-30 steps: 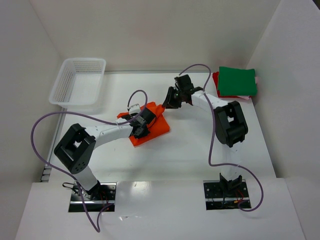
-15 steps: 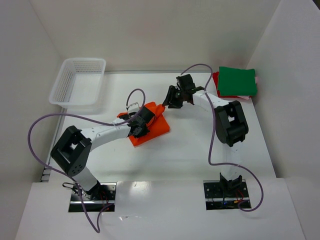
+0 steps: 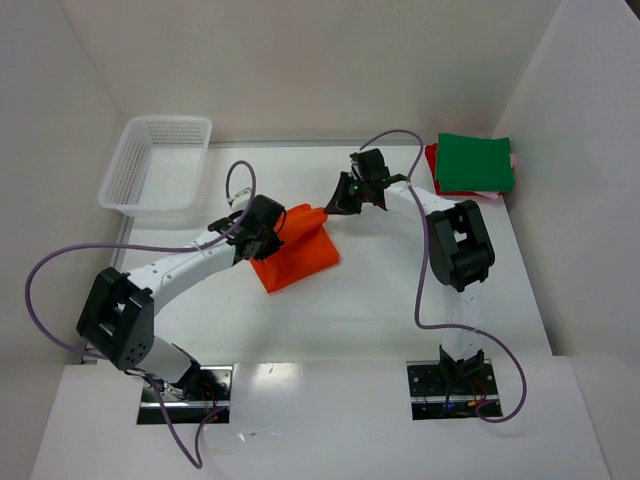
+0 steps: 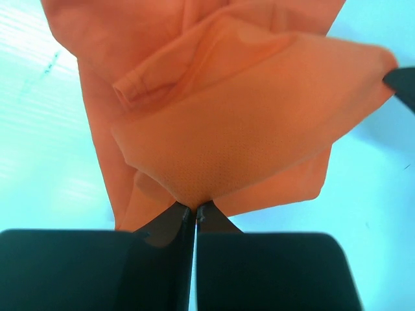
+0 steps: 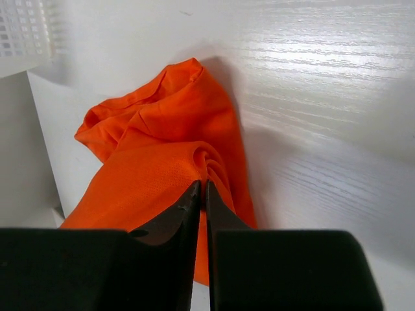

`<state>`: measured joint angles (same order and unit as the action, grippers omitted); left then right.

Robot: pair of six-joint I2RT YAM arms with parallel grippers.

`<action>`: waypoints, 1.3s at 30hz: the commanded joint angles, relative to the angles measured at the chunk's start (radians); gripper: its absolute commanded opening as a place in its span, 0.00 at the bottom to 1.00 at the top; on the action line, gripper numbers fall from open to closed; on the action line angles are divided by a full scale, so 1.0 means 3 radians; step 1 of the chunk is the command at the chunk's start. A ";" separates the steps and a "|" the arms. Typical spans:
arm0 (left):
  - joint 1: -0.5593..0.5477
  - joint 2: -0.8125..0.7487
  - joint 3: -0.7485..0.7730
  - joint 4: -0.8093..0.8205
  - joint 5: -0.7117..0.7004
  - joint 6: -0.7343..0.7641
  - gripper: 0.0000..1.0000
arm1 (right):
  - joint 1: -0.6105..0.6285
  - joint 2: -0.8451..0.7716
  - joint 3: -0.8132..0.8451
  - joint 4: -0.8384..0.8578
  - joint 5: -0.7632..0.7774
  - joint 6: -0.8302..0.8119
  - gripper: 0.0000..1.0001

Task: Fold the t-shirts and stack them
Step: Fold the long partially folded tshirt into a neat square

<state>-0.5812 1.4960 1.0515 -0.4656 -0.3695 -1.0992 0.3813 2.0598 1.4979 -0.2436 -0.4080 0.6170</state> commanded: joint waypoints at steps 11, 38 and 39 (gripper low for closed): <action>0.0392 -0.0298 -0.0125 0.0090 0.0229 0.0187 0.00 | -0.0023 0.0006 0.0314 0.0229 -0.0138 0.0173 0.11; 0.1145 -0.0435 -0.0412 0.0749 0.1380 0.0392 0.80 | 0.0038 0.0385 0.0944 0.0009 -0.0129 0.0163 0.20; 0.1145 -0.0476 -0.0412 0.0749 0.1380 0.0432 0.84 | 0.0038 0.0349 0.0908 0.0009 -0.0067 0.0162 0.20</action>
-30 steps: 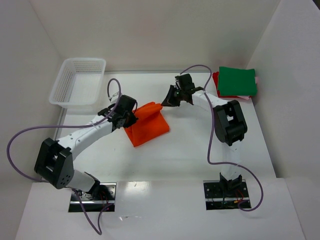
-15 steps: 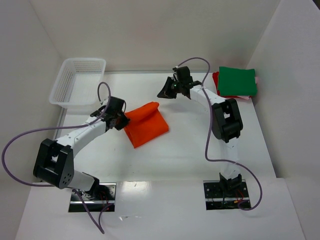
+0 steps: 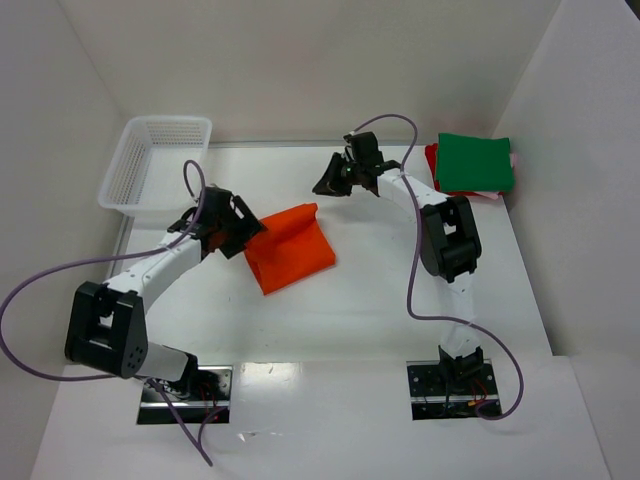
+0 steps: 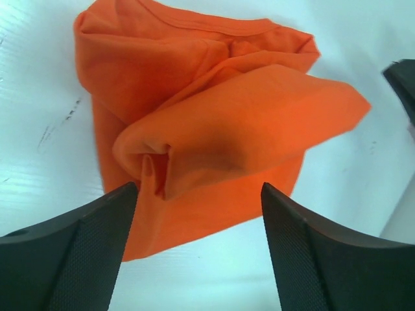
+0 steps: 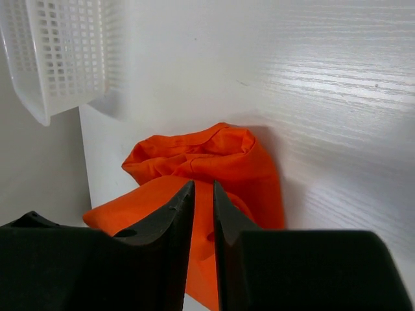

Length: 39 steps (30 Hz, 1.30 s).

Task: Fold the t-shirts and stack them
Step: Fold the long partially folded tshirt into a neat square

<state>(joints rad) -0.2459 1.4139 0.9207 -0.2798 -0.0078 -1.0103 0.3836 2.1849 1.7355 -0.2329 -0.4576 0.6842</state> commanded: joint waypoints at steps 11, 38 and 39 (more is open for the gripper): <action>0.0057 -0.0776 -0.0573 0.0257 -0.0429 -0.0425 0.96 | 0.0030 -0.0972 -0.1019 0.0137 0.0365 -0.0092 0.19; 0.0717 0.0201 -0.0379 0.0682 0.0394 -0.0181 0.55 | 0.1043 -0.0662 -0.0708 -0.0047 0.0534 -0.0317 0.17; 0.0717 0.0170 -0.0379 0.0682 0.0394 -0.0181 0.57 | 0.1043 -0.0585 -0.0616 -0.0047 0.0533 -0.0317 0.17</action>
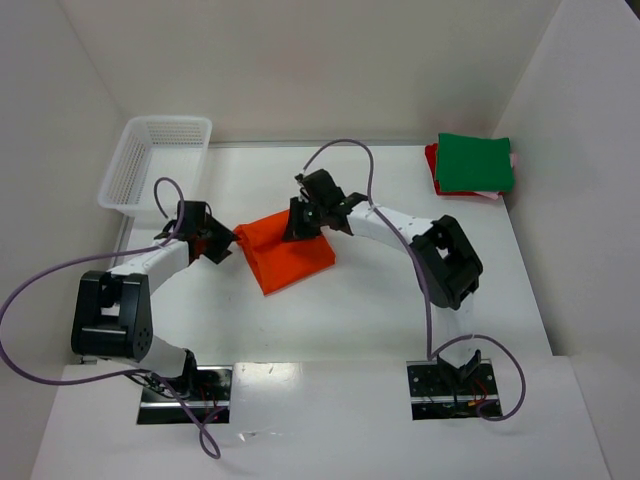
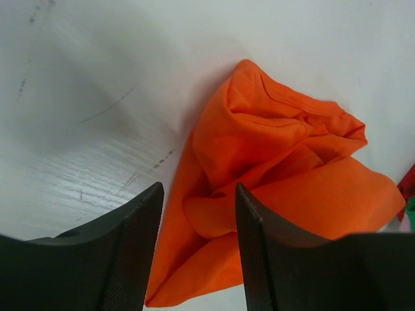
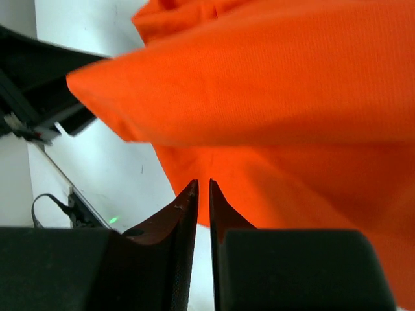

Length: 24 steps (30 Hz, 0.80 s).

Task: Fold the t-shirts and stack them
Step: Fold the long partially folded tshirt into a neat square

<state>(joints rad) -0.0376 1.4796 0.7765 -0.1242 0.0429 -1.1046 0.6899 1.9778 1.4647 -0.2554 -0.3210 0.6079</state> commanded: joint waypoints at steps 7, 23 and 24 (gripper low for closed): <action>0.0054 0.0074 0.0065 0.0178 0.0496 0.0256 0.57 | 0.0119 0.0499 0.0727 -0.0038 -0.0029 -0.0063 0.17; 0.0054 0.0319 -0.0001 0.0169 0.0997 0.0097 0.55 | 0.0155 0.0806 0.1243 -0.0151 0.0119 -0.0124 0.18; 0.0054 0.0319 -0.0001 0.0123 0.1028 0.0097 0.55 | 0.0155 0.0806 0.1274 -0.0186 0.0149 -0.0124 0.18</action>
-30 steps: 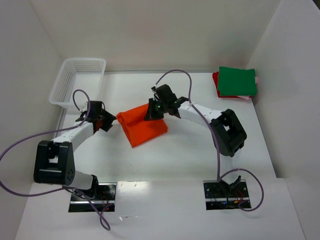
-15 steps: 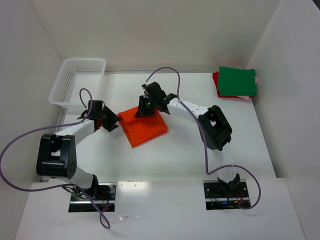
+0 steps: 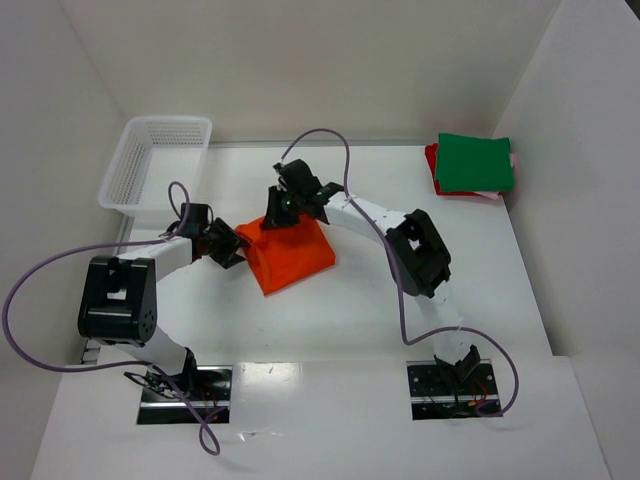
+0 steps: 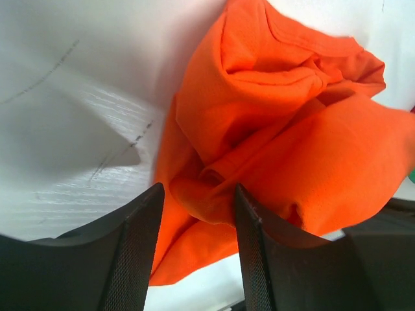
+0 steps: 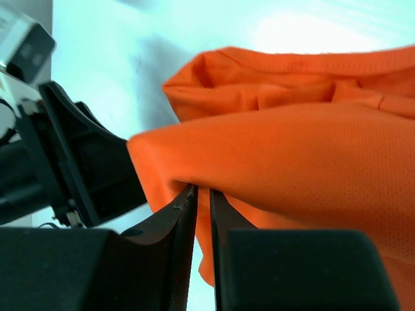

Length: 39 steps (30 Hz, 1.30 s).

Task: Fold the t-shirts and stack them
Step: Fold the long partially folded tshirt into a neat square

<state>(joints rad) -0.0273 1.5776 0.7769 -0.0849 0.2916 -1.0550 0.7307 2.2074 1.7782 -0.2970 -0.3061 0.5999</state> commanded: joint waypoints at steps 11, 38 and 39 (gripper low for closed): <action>0.0019 -0.0381 -0.0288 -0.0295 0.0107 0.0029 0.56 | 0.0019 0.0204 0.0418 -0.0078 0.0131 -0.0159 0.20; -0.0206 -0.0519 -0.0534 -0.0479 0.0194 0.0193 0.41 | 0.0080 0.0276 0.0352 0.0018 -0.0120 0.0010 0.20; -0.0206 -0.0564 -0.0488 -0.0530 0.0118 0.0228 0.41 | 0.0080 0.0180 0.0311 0.0049 -0.0120 0.0010 0.20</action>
<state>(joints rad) -0.0887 1.4391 0.6083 -0.2108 0.3489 -1.0183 0.7322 2.2993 1.8893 -0.3214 -0.3302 0.6010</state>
